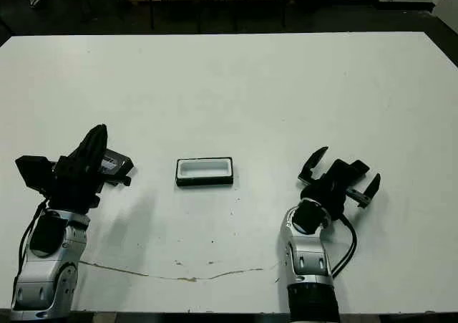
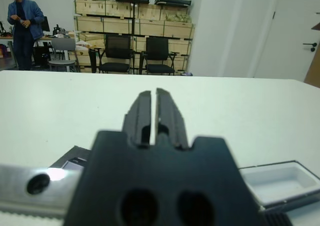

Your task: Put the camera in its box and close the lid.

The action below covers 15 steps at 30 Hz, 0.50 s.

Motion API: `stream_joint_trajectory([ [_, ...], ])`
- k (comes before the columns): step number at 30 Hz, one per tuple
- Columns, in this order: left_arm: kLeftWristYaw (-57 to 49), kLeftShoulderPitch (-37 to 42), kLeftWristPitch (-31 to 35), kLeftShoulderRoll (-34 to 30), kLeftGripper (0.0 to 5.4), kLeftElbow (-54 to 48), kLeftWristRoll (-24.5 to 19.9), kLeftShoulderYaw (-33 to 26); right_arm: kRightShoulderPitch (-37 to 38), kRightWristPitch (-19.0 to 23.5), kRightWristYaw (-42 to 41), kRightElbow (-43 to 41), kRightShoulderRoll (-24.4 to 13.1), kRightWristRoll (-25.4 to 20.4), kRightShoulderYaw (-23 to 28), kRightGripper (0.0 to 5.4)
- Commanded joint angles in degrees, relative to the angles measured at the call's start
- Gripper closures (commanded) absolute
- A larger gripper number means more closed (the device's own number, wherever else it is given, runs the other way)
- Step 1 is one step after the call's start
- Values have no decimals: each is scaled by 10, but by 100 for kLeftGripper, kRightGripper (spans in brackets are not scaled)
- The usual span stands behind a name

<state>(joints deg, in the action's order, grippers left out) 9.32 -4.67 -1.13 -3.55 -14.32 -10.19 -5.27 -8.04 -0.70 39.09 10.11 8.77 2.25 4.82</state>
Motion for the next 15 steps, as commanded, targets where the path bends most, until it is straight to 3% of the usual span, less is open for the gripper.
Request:
stream_joint_trajectory([
  [1, -2, -2, 8, -8, 540, 6, 6, 0, 20, 35, 12, 36, 70, -44, 26, 48],
  [10, -1, 6, 19, -12, 540, -1, 10, 5, 10, 66, 19, 11, 76, -91, 41, 215],
  [15, 2, 10, 25, -16, 540, -8, 7, 5, 17, 62, 15, 6, 83, -117, 39, 304],
])
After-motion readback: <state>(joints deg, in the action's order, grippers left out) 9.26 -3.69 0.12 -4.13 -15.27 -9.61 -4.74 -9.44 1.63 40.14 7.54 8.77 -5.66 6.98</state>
